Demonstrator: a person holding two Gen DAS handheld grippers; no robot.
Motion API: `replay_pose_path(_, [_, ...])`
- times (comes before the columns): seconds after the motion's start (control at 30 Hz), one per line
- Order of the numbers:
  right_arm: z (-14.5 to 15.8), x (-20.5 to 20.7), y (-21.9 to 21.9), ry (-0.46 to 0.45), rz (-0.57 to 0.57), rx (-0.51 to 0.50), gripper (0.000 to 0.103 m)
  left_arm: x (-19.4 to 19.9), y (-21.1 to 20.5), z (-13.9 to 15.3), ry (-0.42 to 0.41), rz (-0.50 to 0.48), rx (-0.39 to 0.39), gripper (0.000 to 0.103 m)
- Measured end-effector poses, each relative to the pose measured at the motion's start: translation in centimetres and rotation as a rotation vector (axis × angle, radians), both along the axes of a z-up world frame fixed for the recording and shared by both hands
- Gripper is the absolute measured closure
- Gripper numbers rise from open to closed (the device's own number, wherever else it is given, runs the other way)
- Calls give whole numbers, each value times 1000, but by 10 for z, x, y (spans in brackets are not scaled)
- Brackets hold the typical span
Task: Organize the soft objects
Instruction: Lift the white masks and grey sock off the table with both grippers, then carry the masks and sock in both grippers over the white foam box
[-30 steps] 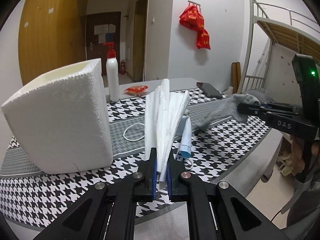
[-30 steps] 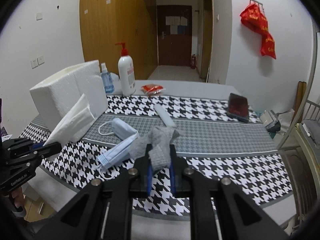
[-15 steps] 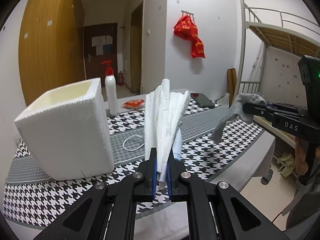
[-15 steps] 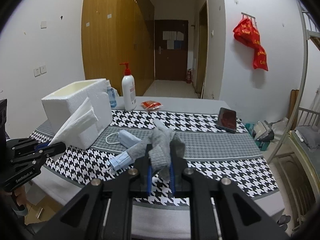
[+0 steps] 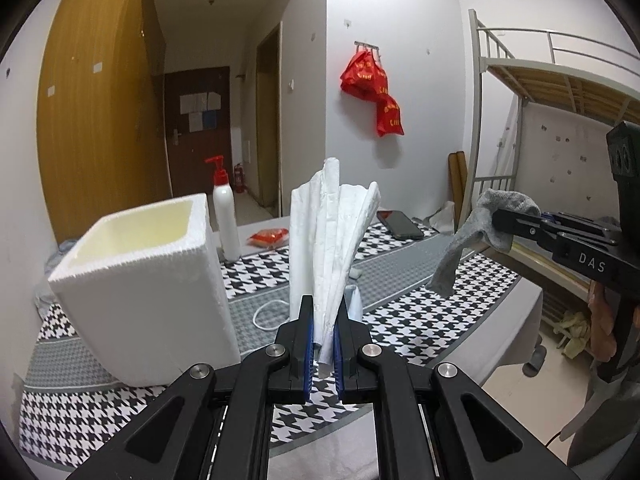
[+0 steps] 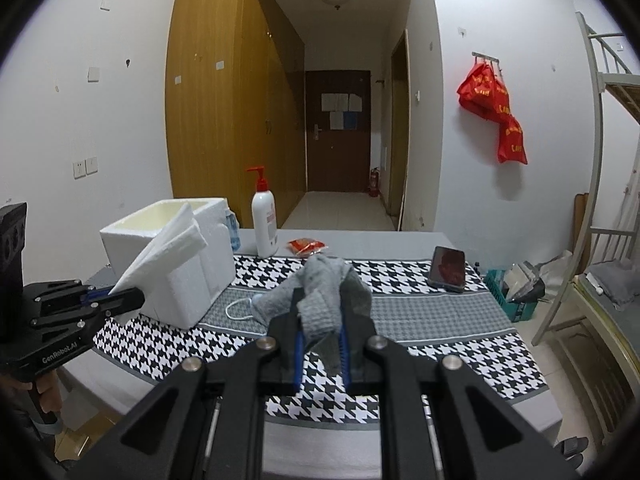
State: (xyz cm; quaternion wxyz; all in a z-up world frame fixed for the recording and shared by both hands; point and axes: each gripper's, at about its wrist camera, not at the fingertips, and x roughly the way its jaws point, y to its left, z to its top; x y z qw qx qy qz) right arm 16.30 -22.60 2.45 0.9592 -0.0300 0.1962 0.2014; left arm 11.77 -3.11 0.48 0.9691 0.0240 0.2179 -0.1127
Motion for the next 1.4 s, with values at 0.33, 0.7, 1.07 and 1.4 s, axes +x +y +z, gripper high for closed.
replay_pose_path(0.33, [5,-9,18,-15,14,-11,86,-11,15,6,-33,12,-5,95])
replay_pose_path(0.7, [8,-16,56,-26,101,-23,86,-33,41,7,-48,84,-7,95])
replay_pose_path(1.07, [6,-19,93,-20,180,-32,86,-46,76,1,-36,183,-40,95])
replay_pose_path(1.4, [10,-18,130,-33,260,-44,86,-57,106,3,-58,259,-44,95])
